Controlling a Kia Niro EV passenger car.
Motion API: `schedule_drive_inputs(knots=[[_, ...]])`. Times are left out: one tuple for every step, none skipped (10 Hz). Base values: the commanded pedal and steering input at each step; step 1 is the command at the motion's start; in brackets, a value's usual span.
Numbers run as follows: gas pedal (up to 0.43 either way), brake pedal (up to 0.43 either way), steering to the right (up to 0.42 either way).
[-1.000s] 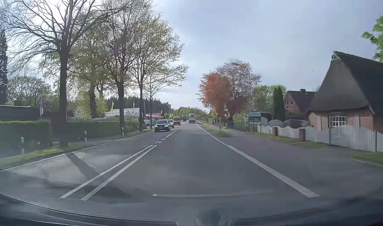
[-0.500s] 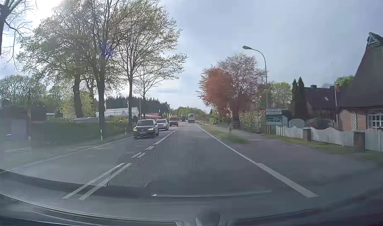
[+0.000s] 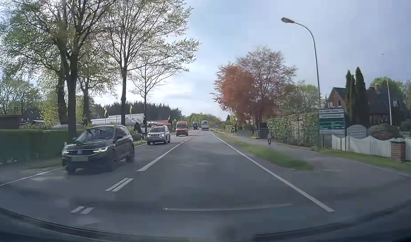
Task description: Follow the waypoints while adhering to traffic rules and regulations
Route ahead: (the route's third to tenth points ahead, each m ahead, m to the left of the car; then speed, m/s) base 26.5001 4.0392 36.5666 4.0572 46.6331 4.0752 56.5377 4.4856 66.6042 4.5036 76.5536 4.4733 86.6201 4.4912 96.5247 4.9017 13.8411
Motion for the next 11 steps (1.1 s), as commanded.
schedule_drive_inputs(knots=[[0.079, 0.000, -0.005], [0.079, 0.000, -0.005], [0.079, 0.000, -0.005], [0.079, 0.000, -0.005], [0.079, 0.000, -0.004], [0.079, 0.000, -0.005], [0.079, 0.000, -0.005], [0.079, 0.000, -0.005], [0.079, 0.000, -0.004], [0.079, 0.000, -0.005], [0.079, 0.000, -0.005]])
